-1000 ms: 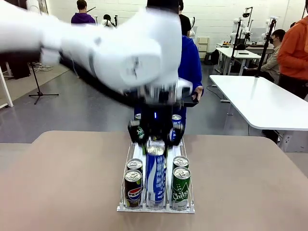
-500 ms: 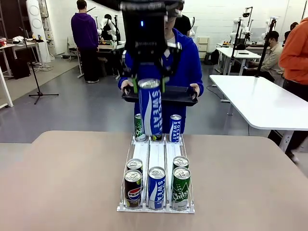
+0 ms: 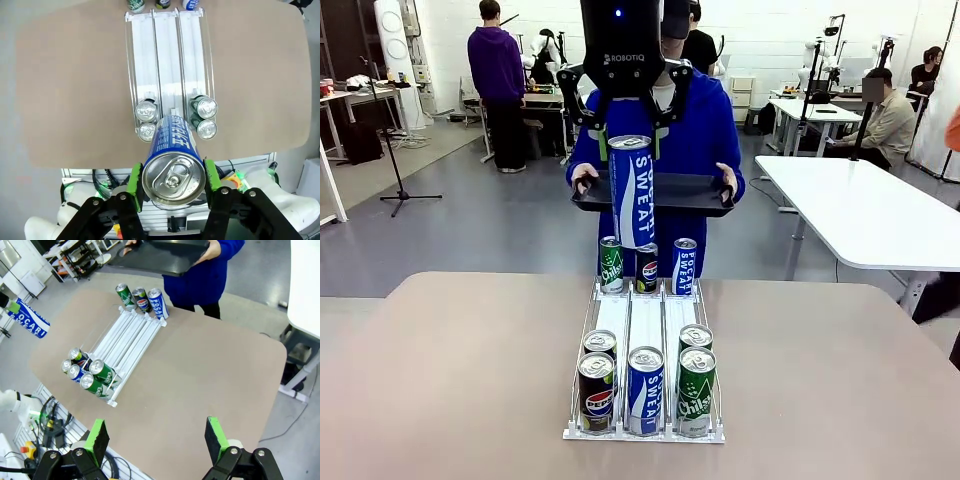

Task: Retrieve and hand over the desired beverage to the person.
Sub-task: Pick up a can of the same type that the person held from the Automatic Can Dispenser, then place the picked can on the Handle tray extended by the person.

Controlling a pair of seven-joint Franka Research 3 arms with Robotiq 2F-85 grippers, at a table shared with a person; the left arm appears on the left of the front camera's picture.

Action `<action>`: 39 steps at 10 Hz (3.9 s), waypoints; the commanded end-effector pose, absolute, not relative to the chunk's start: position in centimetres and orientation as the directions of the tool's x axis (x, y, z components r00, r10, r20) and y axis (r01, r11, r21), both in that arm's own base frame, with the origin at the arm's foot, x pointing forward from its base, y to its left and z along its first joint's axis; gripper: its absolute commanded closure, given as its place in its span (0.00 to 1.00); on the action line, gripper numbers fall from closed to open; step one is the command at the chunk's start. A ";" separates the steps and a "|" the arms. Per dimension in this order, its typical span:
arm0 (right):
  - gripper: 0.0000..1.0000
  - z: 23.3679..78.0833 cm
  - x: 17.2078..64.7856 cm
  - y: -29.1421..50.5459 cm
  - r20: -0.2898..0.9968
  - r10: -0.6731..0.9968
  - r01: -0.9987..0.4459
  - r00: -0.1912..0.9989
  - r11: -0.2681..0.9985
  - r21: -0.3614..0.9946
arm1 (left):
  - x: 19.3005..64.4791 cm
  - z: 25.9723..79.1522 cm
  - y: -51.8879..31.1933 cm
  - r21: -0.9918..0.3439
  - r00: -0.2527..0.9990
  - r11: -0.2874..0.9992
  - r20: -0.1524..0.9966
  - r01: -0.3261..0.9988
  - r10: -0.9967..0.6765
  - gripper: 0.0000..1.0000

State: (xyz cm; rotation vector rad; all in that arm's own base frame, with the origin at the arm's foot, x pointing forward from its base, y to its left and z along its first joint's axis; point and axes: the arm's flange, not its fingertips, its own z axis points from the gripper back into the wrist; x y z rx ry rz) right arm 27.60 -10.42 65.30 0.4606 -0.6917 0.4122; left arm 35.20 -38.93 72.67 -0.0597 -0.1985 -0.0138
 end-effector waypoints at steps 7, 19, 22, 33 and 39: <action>0.00 65.2 27.6 -10.3 0.689 0.212 -0.517 0.693 0.812 0.270 | 33.9 72.9 -38.8 -0.064 0.977 0.998 0.213 0.024 -0.009 1.00; 0.00 65.2 27.6 -10.3 0.689 0.212 -0.517 0.693 0.812 0.270 | 34.4 72.9 -39.4 -0.060 0.979 0.998 0.201 0.032 -0.020 0.42; 0.00 65.2 27.6 -10.3 0.689 0.212 -0.517 0.693 0.812 0.270 | 41.2 71.1 -35.6 -0.078 0.966 0.995 0.254 0.063 -0.042 0.42; 0.00 65.2 27.6 -10.3 0.689 0.212 -0.517 0.693 0.812 0.270 | 52.3 66.1 -29.3 -0.076 0.969 0.987 0.192 -0.143 0.155 0.42; 0.00 65.2 27.6 -10.3 0.689 0.212 -0.517 0.693 0.812 0.270 | 53.7 63.9 -30.5 0.000 0.963 0.991 0.239 -0.132 0.128 0.42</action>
